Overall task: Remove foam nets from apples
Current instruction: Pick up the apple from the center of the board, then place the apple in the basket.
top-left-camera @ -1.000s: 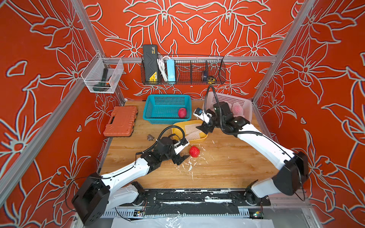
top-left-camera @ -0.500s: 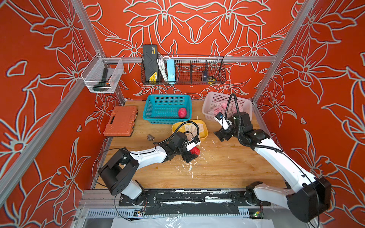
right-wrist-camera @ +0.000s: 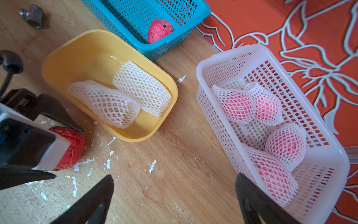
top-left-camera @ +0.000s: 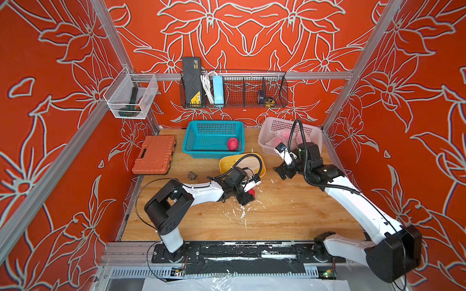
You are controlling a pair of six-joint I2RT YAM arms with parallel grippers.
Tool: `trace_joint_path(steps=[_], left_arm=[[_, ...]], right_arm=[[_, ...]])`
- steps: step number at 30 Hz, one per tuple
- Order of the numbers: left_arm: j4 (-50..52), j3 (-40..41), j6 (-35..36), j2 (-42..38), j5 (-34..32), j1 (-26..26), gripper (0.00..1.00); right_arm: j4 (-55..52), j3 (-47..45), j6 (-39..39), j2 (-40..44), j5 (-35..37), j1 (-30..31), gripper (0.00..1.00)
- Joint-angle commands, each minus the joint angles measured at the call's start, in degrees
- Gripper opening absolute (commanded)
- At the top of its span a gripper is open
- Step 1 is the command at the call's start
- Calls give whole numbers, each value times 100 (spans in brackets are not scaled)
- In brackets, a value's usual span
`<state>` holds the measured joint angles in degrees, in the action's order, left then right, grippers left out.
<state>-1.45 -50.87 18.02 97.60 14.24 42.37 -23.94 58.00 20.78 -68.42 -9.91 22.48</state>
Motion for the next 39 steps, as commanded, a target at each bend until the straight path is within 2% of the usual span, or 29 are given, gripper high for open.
trace_joint_path(steps=[1,9,12,16,18,21,25,29,34,39], left_arm=[[162,46,61,5,4,30,67],[173,91,131,-226,143,63,45],[815,-236,56,-518,238,91,37],[983,-420,-228,-1268,42,34,34],[1016,-664,-550,-1509,-48,-202,34],[1258,-1317,-701,-1466,-155,-724,35],[1057,-2088,-609,-953,-583,-1557,36],[766,-2924,-929,-68,-870,-2473,36],[662,-3636,-778,1097,-988,-2974,37],[606,-4089,-773,1986,-922,-3256,37]], right_arm=[[106,-70,14,-66,13,-28,98],[135,-78,21,47,116,-40,97],[59,-73,19,158,252,-38,97],[157,-130,-65,334,556,-141,97],[215,-126,-158,382,598,-173,97],[175,-113,-252,403,473,-191,96],[183,-139,-365,397,539,-189,96],[368,-196,-469,454,567,-234,93],[296,114,-757,86,717,-489,92],[-46,1029,-1415,-956,1026,-840,92]])
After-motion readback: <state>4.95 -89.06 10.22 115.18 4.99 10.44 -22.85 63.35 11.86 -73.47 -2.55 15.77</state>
